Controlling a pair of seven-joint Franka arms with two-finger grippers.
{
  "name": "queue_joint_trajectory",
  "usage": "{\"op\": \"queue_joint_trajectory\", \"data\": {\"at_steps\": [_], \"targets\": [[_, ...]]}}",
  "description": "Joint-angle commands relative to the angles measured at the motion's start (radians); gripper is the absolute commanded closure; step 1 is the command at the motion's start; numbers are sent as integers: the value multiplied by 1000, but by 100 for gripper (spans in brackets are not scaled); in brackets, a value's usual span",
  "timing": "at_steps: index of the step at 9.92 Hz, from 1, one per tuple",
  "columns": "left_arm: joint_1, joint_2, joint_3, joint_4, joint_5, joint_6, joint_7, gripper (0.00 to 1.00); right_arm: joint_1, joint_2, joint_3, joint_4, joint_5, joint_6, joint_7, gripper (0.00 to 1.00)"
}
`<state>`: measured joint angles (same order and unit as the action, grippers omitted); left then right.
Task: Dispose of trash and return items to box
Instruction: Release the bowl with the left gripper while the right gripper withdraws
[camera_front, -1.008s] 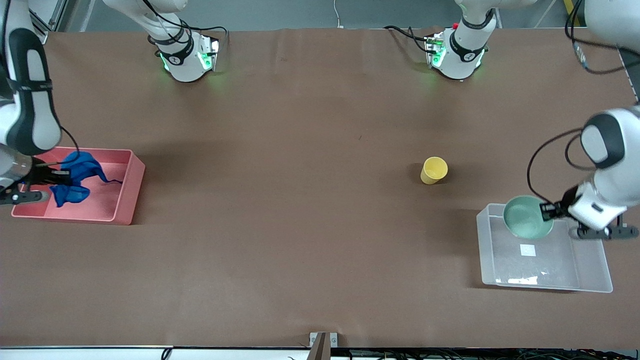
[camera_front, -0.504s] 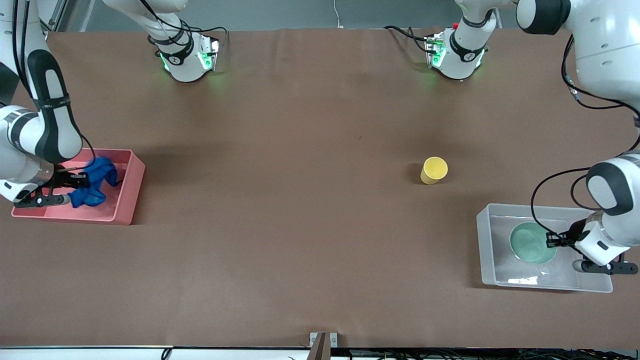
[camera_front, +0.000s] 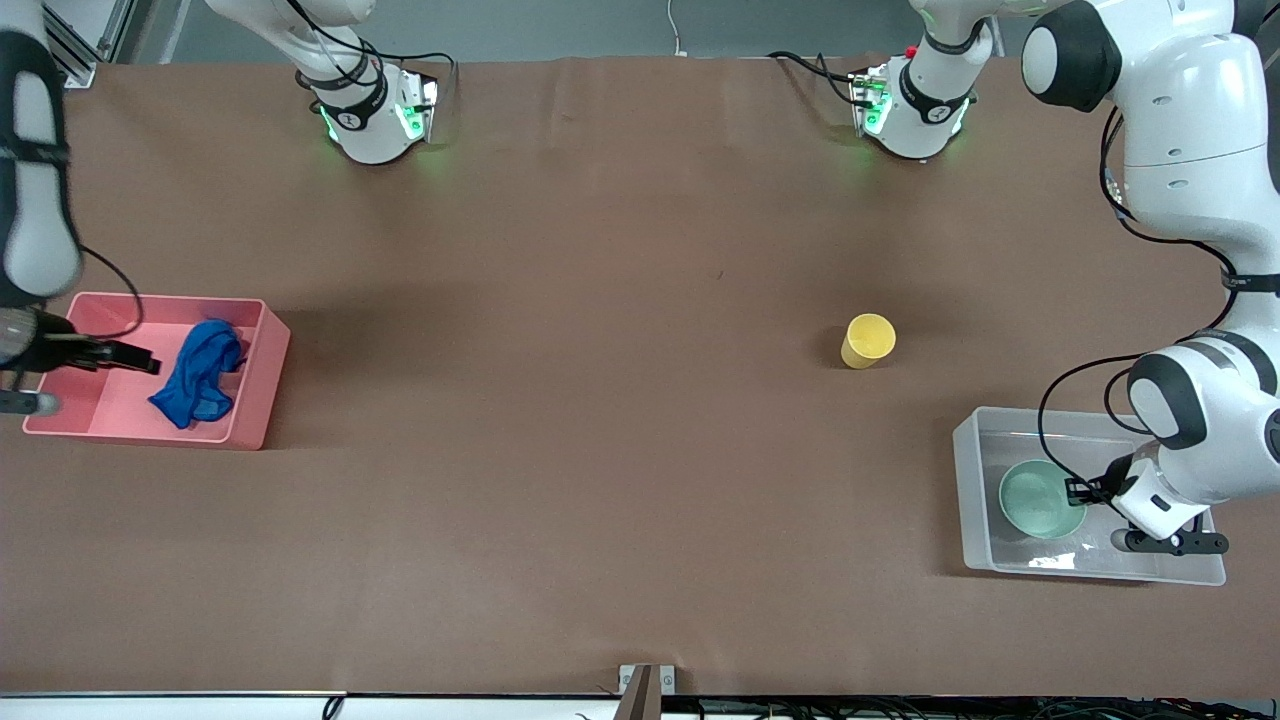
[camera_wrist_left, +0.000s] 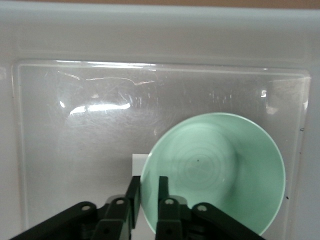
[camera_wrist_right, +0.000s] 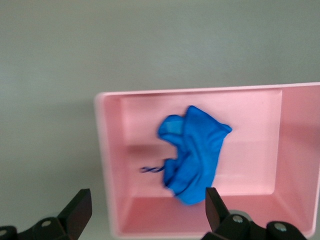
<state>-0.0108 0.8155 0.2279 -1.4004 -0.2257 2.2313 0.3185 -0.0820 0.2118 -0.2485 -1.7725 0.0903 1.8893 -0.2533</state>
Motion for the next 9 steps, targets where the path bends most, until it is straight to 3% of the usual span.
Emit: {"op": "queue_joint_trajectory", "data": {"at_steps": [1,3,5,6,9], "targets": [[-8,-48,-7,-63,-14,2,21,24,-32,-98,107,89,-32,-183,160,0],[-9,-184,-7,-80,-3,-114,20,13,57,-199,103,131,-87,-289,267,0],[-12,-350,-76,-156,128,-173,-18,13,88,-248,98,235,-87,-404,255,0],[-6,-454,-134,-264,205,-171,-107,13,90,-246,103,296,-87,-454,240,0],[-6,-735,-243,-590,227,-144,-258,13,100,-239,141,286,-110,-422,246,0]]}}
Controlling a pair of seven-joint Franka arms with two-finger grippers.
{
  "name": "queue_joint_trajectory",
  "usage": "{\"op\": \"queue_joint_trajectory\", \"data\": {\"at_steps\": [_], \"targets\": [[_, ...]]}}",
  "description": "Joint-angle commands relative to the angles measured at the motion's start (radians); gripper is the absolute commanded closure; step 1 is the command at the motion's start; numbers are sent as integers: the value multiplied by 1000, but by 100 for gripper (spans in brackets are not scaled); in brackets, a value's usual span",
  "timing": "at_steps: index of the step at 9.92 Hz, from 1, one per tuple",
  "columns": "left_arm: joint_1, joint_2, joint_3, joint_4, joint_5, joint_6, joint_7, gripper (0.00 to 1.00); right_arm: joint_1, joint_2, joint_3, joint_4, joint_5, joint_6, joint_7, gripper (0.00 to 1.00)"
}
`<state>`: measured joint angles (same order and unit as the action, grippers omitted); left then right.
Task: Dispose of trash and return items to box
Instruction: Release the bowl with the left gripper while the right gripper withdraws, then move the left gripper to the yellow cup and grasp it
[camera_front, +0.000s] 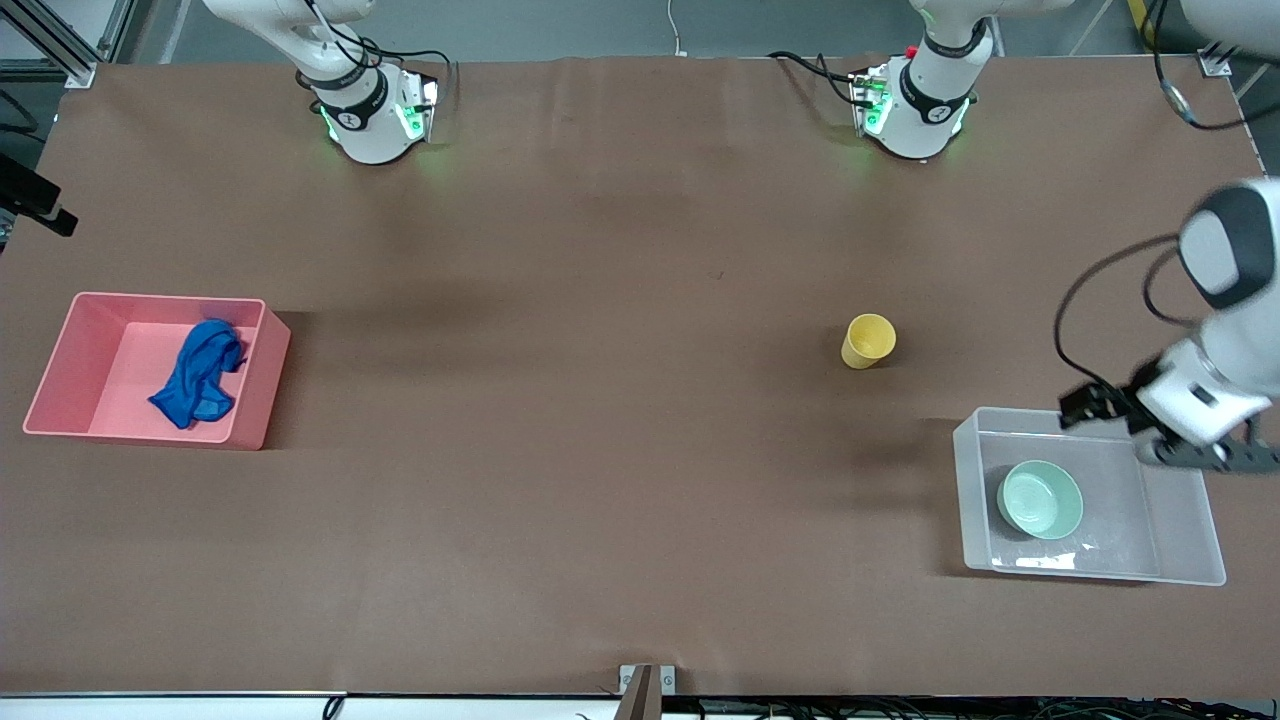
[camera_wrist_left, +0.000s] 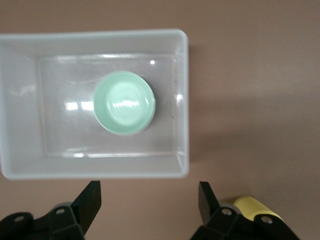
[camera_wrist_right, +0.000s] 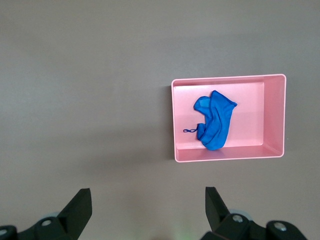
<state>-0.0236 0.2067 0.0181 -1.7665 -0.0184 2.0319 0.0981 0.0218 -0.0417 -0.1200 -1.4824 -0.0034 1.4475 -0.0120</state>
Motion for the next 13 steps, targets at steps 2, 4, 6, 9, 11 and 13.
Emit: {"op": "queue_joint_trajectory", "data": {"at_steps": [2,4,6,9,11,13], "targets": [[8,-194,-125,-452,20,236,-163,13,-8,14,14,-12,-13,41,4,0],[7,-167,-206,-578,20,370,-247,13,-23,14,11,-10,-12,31,-20,0],[5,-92,-240,-611,20,471,-251,13,-25,14,11,-3,-15,4,-28,0],[1,0,-254,-614,20,522,-251,20,-49,14,14,-1,-10,2,-34,0],[1,37,-268,-613,20,533,-251,59,-66,14,17,-3,-3,2,-35,0],[2,43,-270,-611,20,534,-250,96,-60,14,17,-3,-3,-5,-35,0]]}}
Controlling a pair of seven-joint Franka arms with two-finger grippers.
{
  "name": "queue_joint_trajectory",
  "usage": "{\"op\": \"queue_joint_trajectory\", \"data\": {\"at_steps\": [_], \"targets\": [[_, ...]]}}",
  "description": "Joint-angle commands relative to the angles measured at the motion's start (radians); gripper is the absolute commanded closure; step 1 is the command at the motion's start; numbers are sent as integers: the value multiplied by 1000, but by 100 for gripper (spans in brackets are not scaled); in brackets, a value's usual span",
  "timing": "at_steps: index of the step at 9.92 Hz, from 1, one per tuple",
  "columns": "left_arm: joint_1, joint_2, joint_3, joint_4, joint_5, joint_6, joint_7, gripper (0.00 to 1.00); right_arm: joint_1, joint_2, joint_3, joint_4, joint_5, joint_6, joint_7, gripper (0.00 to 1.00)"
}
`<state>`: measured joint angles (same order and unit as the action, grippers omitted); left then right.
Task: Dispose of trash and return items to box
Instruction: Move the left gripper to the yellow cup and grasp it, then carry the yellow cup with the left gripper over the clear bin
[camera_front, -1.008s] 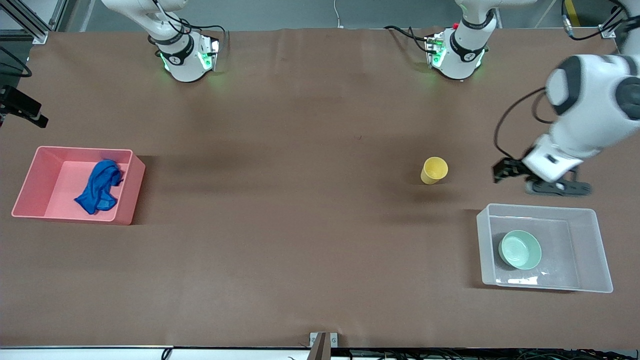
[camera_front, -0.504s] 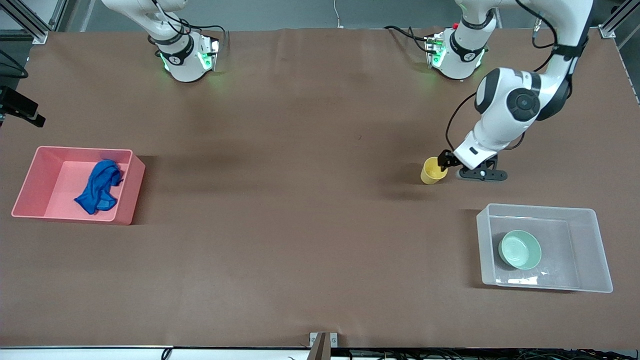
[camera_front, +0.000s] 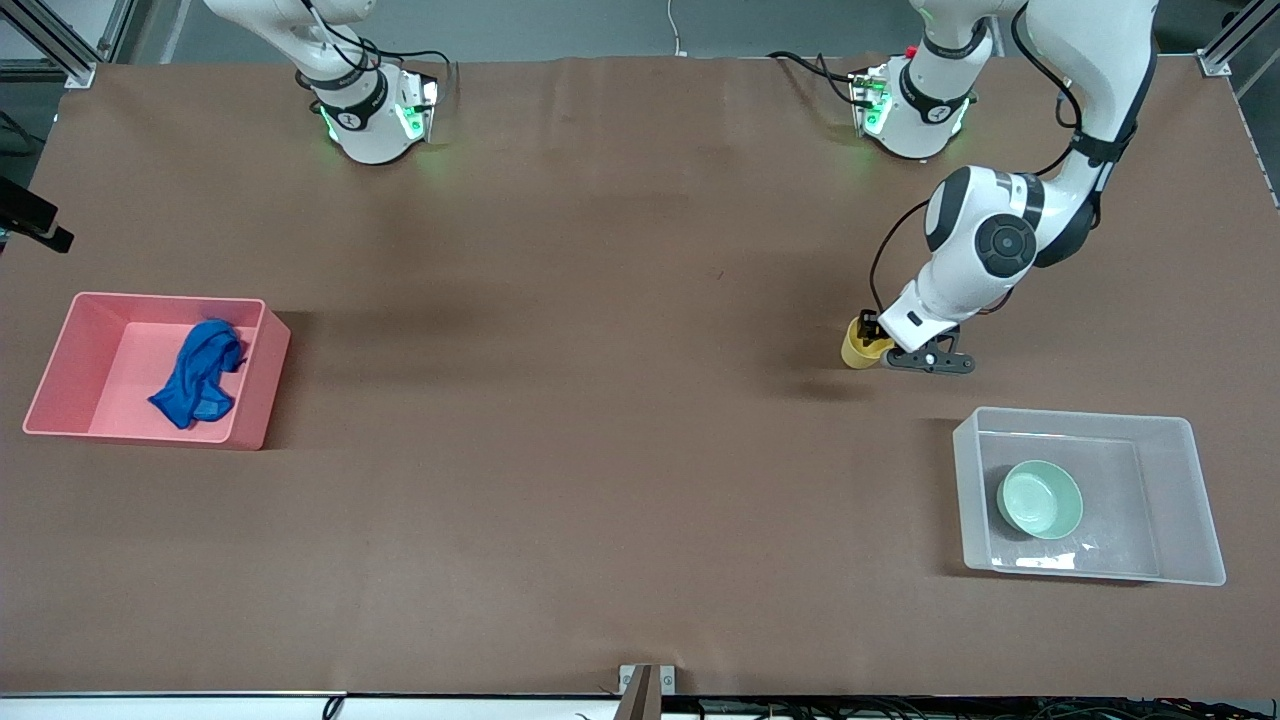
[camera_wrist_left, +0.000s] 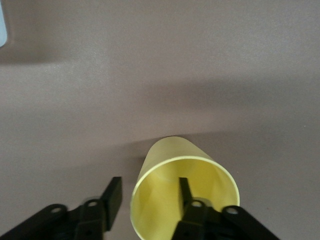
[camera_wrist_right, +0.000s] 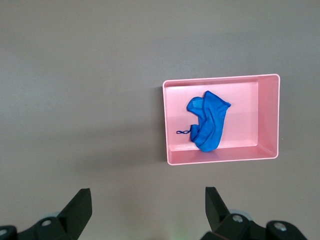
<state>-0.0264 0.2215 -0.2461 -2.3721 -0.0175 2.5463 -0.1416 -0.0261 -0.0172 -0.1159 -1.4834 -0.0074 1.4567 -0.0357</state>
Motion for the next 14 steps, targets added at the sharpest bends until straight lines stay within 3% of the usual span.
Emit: {"op": "queue_joint_trajectory", "data": {"at_steps": [1,6,9,12,14], "targets": [[5,33,-5,-6,21,20,-7,100,-11,-10,13,-1,1,-16,-12,0],[5,-92,16,43,19,-89,25,100,-11,-10,13,-1,1,-19,-13,0],[6,-29,138,341,17,-292,103,100,-11,-10,13,-3,1,-19,-13,0],[13,173,241,700,-7,-486,195,100,-11,-10,13,-3,1,-19,-13,0],[13,306,329,873,-42,-517,320,100,-11,-10,13,-3,1,-19,-13,0]]}}
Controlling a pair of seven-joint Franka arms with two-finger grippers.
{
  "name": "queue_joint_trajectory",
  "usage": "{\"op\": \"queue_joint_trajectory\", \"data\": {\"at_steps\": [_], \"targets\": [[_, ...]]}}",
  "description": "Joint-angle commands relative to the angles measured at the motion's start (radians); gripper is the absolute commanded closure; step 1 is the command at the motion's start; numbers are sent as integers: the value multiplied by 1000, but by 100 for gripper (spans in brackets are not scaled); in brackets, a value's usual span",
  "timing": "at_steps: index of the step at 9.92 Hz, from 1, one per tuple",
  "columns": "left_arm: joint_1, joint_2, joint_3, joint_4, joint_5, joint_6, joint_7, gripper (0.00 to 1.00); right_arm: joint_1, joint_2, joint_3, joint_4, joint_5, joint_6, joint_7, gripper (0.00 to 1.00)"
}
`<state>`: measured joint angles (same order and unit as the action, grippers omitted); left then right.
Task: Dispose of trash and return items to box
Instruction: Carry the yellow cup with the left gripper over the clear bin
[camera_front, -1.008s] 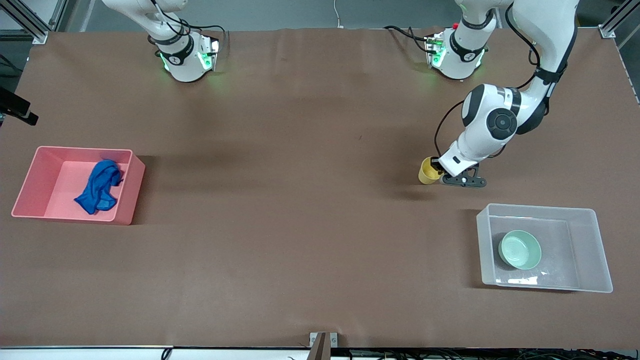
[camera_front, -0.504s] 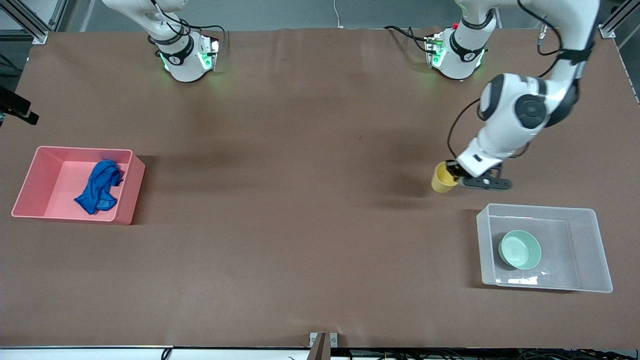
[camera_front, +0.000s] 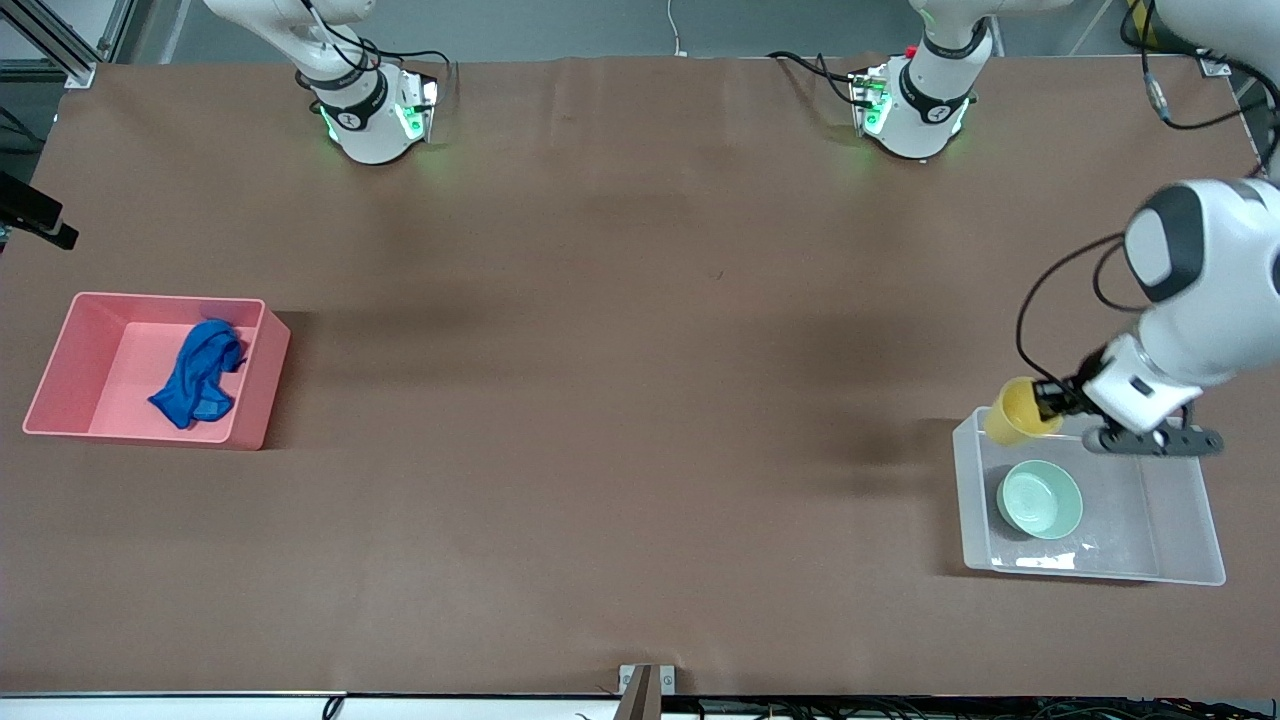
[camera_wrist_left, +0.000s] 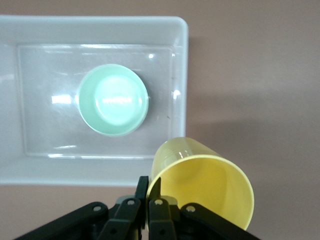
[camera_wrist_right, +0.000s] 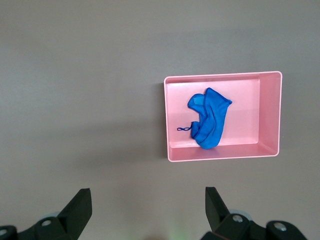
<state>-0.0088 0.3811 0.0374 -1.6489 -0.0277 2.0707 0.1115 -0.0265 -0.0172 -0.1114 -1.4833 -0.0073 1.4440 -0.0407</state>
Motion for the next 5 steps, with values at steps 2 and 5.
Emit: {"op": "queue_joint_trajectory", "data": {"at_steps": [2,5], "targets": [[-8,279,135,272,-86,-40,144,100,-10,-10,9,-3,1,-7,-8,0],[16,347,159,284,-103,23,243,100,-10,-10,9,-3,1,-7,-8,0]]}}
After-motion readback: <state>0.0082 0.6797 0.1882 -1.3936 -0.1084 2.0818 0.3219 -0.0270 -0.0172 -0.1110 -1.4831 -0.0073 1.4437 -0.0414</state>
